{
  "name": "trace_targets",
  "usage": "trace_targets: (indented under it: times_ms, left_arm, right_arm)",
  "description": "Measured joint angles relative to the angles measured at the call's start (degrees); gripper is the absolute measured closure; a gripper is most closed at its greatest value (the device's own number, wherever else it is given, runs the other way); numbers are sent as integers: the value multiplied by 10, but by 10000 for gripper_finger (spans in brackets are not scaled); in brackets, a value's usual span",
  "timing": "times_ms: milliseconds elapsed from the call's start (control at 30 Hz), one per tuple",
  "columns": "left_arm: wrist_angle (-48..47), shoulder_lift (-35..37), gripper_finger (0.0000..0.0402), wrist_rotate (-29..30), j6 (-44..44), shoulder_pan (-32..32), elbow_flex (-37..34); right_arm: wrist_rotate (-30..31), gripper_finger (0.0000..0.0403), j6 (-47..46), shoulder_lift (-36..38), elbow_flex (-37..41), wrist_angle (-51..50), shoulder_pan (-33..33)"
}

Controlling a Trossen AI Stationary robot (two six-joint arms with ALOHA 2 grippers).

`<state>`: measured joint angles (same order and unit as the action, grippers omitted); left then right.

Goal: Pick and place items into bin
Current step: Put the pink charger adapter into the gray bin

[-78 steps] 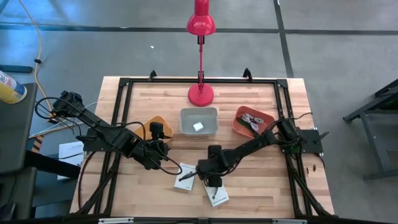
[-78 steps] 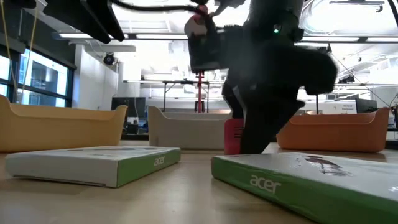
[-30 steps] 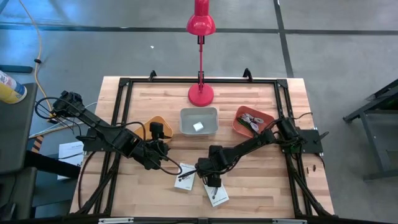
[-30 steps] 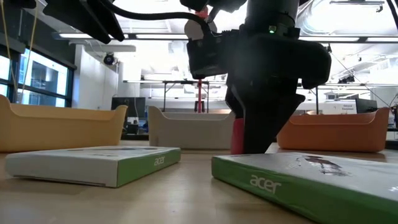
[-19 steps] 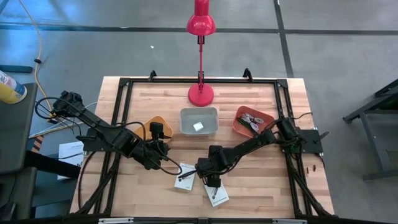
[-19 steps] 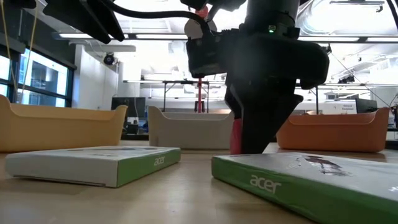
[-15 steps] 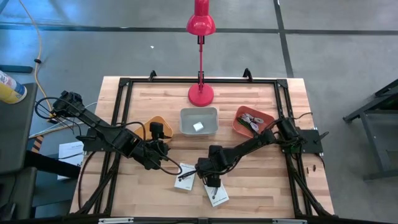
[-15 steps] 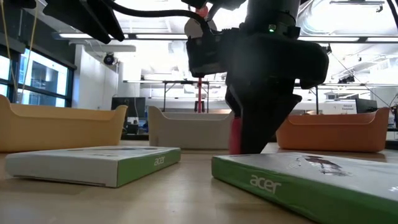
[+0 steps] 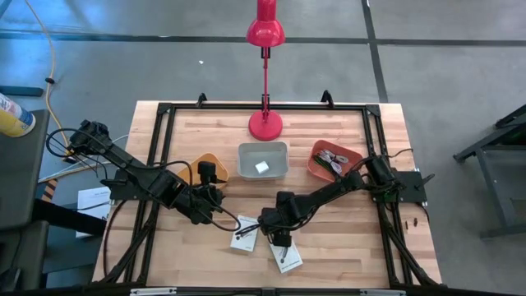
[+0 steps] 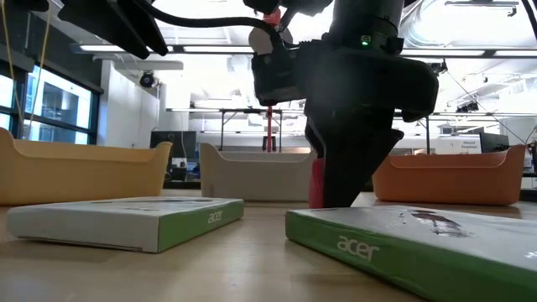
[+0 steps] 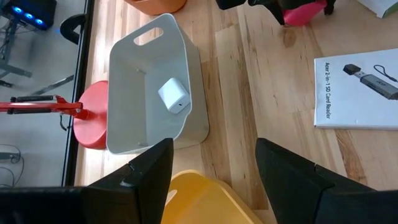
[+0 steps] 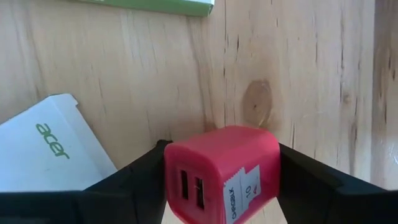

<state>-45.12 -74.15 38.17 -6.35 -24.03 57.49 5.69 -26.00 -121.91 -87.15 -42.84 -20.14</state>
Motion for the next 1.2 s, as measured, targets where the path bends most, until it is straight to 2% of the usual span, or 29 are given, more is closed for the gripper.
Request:
trace_targets:
  times_ms: [167,433,700,900,1200]
  left_arm:
    - [0,0,186,0,0,0,0]
    - [0,0,186,0,0,0,0]
    - [0,0,186,0,0,0,0]
    - [0,0,186,0,0,0,0]
    - [1,0,186,0,-1,0,0]
  right_arm:
    - [0,180,1,1,-1,-14,0]
    - [4,163,-1,1,-2,-16,0]
    - [8,181,-1,7,-2,-17,0]
    - [46,163,-10,26,-2,-21,0]
    - [105,181,-7,81,-2,-38,23]
